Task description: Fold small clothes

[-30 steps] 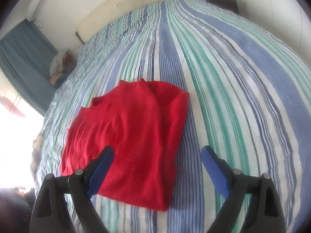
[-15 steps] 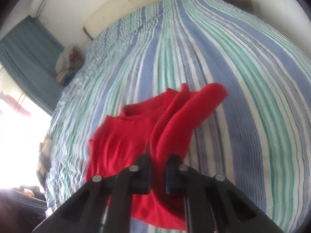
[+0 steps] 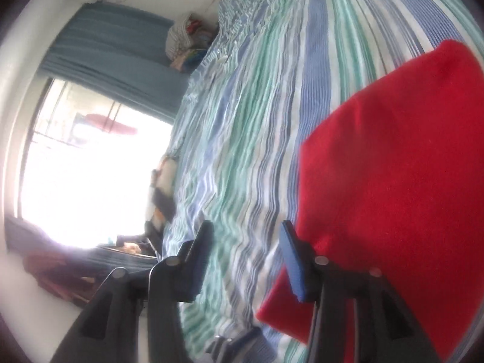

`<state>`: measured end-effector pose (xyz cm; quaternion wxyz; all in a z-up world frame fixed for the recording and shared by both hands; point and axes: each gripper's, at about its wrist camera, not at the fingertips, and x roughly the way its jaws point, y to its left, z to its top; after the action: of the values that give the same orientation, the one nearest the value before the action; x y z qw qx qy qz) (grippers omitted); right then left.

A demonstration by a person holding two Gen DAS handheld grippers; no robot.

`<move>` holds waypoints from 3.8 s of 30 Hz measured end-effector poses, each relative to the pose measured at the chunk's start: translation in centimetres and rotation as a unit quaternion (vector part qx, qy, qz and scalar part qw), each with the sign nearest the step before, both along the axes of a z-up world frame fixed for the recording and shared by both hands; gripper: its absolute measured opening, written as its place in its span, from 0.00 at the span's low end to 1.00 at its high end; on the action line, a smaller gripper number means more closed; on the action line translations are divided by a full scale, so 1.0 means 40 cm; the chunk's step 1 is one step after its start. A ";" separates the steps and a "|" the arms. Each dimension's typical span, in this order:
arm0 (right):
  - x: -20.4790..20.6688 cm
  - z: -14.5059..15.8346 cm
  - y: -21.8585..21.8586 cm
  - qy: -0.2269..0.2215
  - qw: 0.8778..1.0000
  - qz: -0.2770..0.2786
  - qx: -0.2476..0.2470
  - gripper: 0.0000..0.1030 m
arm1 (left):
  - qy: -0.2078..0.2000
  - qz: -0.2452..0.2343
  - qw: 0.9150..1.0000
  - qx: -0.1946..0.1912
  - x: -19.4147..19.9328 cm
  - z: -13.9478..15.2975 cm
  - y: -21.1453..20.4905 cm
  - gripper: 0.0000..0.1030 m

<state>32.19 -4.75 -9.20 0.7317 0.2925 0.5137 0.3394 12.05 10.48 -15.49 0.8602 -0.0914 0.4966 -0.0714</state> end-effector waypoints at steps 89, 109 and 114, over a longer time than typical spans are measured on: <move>-0.689 -0.187 -0.495 -0.178 0.865 -0.180 -0.434 0.91 | -0.059 -0.021 0.995 0.072 -0.047 -0.027 -0.054 1.00; -0.671 -0.190 -0.491 -0.168 0.860 -0.183 -0.446 0.95 | -0.058 -0.022 0.995 0.073 -0.046 -0.027 -0.056 1.00; -0.667 -0.191 -0.491 -0.166 0.859 -0.183 -0.448 0.96 | -0.059 -0.022 0.995 0.073 -0.046 -0.027 -0.056 1.00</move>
<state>5.49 -24.40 -16.84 0.9072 -0.0387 0.4182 -0.0237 10.23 8.25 -16.55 0.8904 -0.0136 0.4511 -0.0590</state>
